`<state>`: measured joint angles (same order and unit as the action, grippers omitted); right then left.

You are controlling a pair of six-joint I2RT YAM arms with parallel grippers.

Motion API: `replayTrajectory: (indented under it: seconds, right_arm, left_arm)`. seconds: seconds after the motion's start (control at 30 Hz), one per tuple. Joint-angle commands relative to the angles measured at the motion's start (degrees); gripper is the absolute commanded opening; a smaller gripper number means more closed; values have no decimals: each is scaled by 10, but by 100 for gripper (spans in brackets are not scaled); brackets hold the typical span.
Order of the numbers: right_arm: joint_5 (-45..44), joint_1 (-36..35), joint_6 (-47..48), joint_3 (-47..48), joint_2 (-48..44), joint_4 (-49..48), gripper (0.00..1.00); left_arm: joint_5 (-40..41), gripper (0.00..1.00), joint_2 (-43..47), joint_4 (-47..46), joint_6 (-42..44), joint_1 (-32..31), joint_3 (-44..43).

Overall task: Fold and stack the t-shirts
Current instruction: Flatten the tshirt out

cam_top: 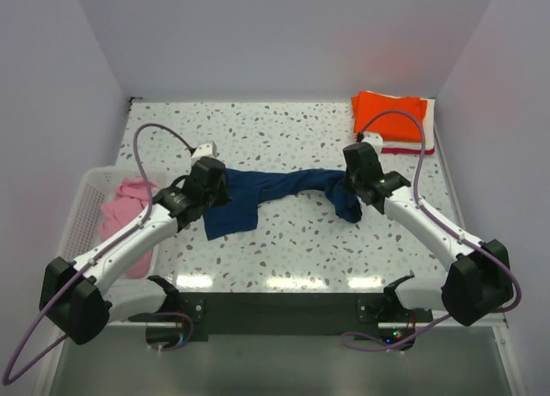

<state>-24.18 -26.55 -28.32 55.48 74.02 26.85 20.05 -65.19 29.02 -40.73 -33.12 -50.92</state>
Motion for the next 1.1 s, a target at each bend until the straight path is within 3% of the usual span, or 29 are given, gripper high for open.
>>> replayTrajectory:
  seconds: [0.0,0.03,0.1,0.3,0.77,0.87,0.9,1.0,1.07]
  right_arm:
    - [-31,5,19,26,-3,21,13]
    - [-37,7,24,27,0,20,13]
    - [-38,14,29,29,9,24,13]
    - [-7,15,23,11,20,9,17]
    - [31,16,11,-29,28,-15,18]
    - [41,15,10,-32,27,-18,18]
    - [43,15,9,-33,26,-20,18]
    - [51,16,7,-37,24,-21,18]
    - [58,16,6,-44,21,-22,19]
  left_arm:
    - [-74,17,-56,-54,14,-8,45]
    - [-83,29,-68,-68,14,-25,50]
    - [-74,42,-107,-80,10,-55,52]
    - [-59,56,-181,-103,12,-79,47]
    - [-34,59,-280,-128,34,-114,20]
    - [-22,49,-295,-128,28,-119,24]
    - [-14,32,-296,-125,24,-120,24]
    - [15,0,-288,-98,9,-120,21]
    - [34,0,-262,-64,1,-120,15]
